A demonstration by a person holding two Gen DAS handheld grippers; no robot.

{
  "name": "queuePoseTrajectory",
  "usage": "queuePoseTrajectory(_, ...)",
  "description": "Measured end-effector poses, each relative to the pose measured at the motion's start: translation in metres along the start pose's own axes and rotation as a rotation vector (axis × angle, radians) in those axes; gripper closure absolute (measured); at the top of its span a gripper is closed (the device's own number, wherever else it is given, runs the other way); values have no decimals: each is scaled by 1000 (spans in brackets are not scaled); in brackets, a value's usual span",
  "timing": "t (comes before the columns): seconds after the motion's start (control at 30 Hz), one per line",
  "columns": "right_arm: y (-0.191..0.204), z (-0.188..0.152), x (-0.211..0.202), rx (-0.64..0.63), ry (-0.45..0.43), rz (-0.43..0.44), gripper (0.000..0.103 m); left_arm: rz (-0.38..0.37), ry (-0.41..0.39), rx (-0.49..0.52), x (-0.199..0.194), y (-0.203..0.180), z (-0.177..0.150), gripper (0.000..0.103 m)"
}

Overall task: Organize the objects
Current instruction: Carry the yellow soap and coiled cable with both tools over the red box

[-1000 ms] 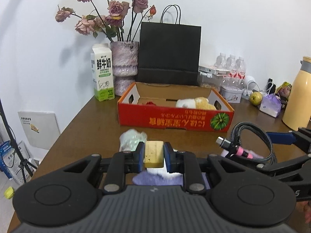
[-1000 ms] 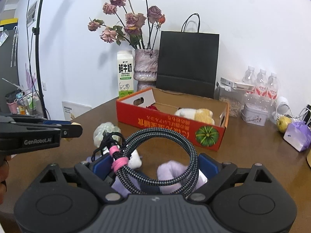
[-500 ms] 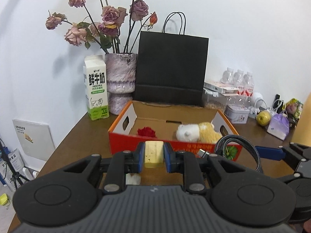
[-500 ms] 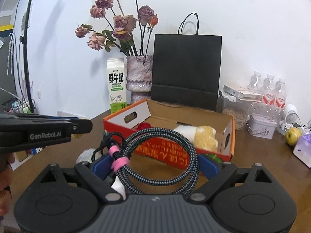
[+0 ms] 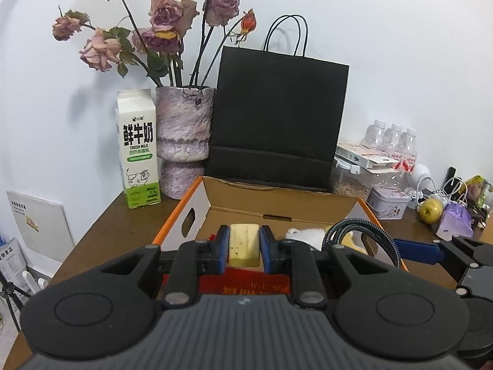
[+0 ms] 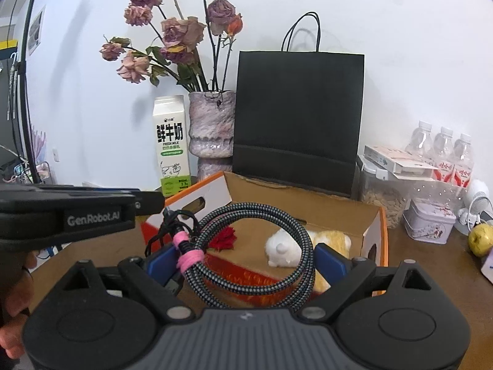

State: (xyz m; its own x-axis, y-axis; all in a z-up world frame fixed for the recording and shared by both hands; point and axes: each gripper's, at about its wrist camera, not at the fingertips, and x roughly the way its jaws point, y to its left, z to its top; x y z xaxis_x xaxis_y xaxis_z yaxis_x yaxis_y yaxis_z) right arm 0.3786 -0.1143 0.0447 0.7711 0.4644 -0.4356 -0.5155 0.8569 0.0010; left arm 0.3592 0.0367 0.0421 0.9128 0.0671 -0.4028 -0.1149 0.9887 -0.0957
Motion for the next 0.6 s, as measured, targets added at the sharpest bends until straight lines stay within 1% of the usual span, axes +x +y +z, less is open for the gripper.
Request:
queuePoseTrajectory(0.4, -22, 35, 48, 9, 6, -30, 9, 8, -21, -35, 55, 7, 30, 82)
queuePoseTrajectory(0.6, -39, 39, 79, 40, 34, -49, 9, 15, -4, -46, 85, 8, 41, 82)
